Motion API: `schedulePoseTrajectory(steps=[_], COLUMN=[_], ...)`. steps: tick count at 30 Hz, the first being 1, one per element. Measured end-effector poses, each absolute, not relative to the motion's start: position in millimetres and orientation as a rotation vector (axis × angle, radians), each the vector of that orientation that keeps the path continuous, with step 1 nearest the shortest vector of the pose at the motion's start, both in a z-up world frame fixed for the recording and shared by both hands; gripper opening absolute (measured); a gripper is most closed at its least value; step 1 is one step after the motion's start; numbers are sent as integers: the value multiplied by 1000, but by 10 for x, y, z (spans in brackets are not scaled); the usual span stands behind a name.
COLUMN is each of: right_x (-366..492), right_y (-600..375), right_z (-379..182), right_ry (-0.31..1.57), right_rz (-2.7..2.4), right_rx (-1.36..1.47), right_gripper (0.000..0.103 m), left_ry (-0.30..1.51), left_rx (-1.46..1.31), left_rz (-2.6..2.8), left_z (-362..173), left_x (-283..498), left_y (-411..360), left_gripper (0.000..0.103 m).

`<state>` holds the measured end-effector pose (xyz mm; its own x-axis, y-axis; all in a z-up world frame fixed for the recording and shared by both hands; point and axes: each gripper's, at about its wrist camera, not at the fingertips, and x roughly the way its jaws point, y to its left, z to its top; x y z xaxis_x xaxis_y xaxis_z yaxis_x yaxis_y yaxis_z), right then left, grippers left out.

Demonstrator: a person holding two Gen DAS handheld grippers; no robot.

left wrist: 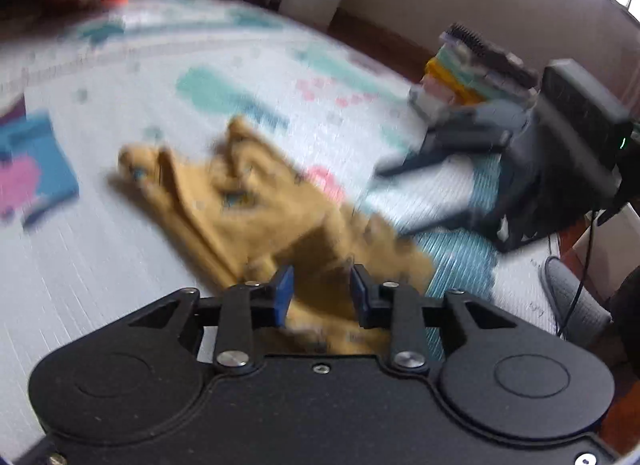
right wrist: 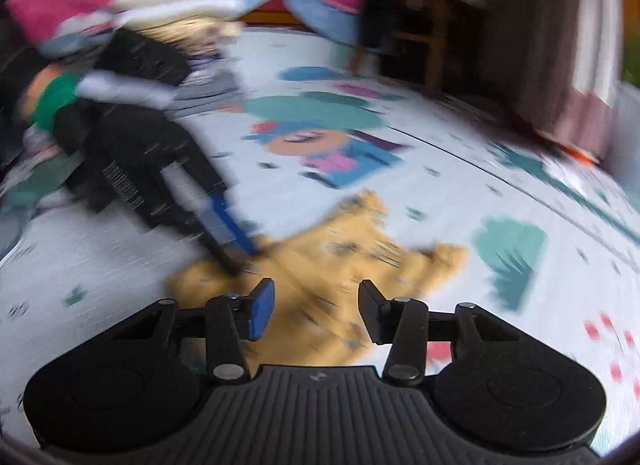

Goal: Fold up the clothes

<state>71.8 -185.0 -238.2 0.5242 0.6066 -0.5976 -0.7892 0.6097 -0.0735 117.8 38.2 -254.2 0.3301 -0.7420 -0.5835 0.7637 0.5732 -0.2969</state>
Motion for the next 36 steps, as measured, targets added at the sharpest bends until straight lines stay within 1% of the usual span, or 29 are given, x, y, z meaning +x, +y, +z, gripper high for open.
schedulePoseTrajectory(steps=[1, 2, 4, 7, 10, 14, 16, 18, 19, 20, 22, 24, 26, 28, 30, 31, 36], right_x=[714, 741, 861, 1075, 1254, 1245, 1258, 1250, 1240, 1232, 1224, 1228, 1226, 1252, 1317, 1414, 2183], right_y=[-1796, -1763, -1751, -1797, -1903, -1885, -1867, -1798, -1761, -1736, -1735, -1752, -1775, -1897, -2064, -2155, -2504], right_z=[-2411, -2450, -2554, -2658, -2717, -2762, -2748, -2690, -2657, -2635, -2642, -2645, -2620, -2534, -2448, -2445, -2607], right_ry=[569, 590, 648, 730, 798, 798, 812, 828, 833, 836, 831, 831, 830, 811, 788, 793, 885], right_rz=[880, 894, 889, 868, 875, 871, 867, 850, 840, 832, 828, 828, 833, 843, 839, 805, 648], right_rx=[-381, -381, -362, -296, -185, -170, -172, -200, -217, -227, -221, -210, -205, -117, 3, 64, 275], right_gripper=[40, 40, 36, 37, 39, 40, 40, 41, 41, 41, 42, 44, 45, 46, 51, 52, 52], left_ry=[709, 695, 695, 768, 762, 796, 840, 919, 913, 885, 917, 980, 1034, 1074, 1102, 1107, 1134], left_rx=[52, 72, 160, 186, 134, 50, 3, -53, -82, -111, -177, -239, -263, -309, -352, -362, -413], left_rz=[-1007, -1034, -1054, -1048, -1074, -1016, -1003, -1001, -978, -944, -838, -768, -729, -727, -745, -753, -797], left_z=[-2469, -2433, -2458, -2710, -2827, -2830, -2783, -2666, -2598, -2525, -2518, -2626, -2723, -2787, -2824, -2829, -2855], left_x=[1150, 1144, 1205, 1436, 1504, 1457, 1495, 1600, 1664, 1734, 1981, 2253, 2457, 2597, 2679, 2709, 2858], left_y=[367, 315, 153, 164, 273, 309, 315, 321, 381, 470, 665, 833, 898, 923, 915, 901, 829], left_gripper=[31, 31, 31, 33, 34, 33, 33, 36, 45, 51, 51, 55, 55, 55, 55, 55, 55])
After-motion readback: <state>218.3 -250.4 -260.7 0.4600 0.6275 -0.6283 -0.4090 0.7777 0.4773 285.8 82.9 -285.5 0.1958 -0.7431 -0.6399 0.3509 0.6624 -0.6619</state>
